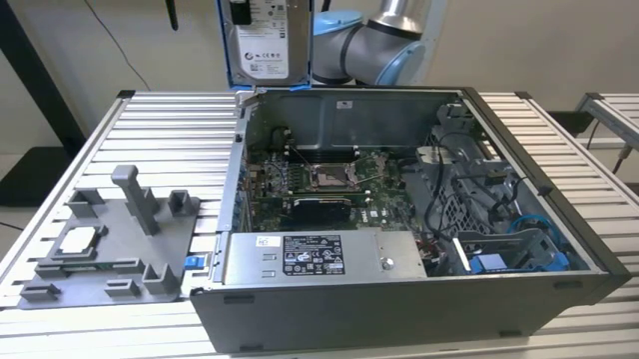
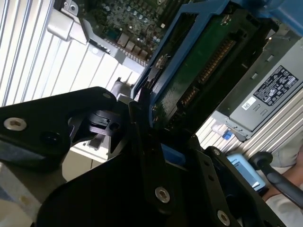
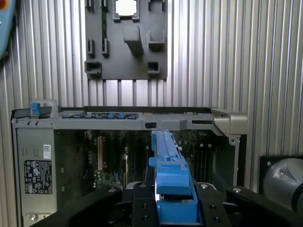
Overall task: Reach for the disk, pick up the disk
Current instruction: 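Pick up the disk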
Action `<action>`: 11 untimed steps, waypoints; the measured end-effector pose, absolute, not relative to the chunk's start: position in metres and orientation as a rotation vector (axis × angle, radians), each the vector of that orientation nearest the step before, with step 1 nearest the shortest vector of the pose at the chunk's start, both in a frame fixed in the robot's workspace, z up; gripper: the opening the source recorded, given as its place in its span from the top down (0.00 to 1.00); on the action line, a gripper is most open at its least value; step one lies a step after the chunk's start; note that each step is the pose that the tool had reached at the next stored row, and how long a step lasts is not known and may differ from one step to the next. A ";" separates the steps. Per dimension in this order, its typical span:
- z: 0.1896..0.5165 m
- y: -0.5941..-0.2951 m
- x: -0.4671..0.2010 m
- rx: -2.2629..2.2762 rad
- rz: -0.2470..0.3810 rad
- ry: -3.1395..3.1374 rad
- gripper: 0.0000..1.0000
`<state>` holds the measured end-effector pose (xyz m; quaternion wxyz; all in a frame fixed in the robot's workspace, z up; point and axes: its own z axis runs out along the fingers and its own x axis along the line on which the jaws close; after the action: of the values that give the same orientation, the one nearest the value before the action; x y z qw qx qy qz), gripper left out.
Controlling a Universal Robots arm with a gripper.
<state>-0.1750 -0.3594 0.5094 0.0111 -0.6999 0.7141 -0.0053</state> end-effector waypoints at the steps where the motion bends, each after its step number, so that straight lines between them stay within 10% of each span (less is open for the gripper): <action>1: 0.509 -0.359 -0.173 -2.183 -0.017 2.228 1.00; 11: 0.509 -0.359 -0.148 -2.183 -0.017 2.228 1.00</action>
<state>-0.1476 -0.3594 0.5094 0.0111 -0.6999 0.7141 -0.0053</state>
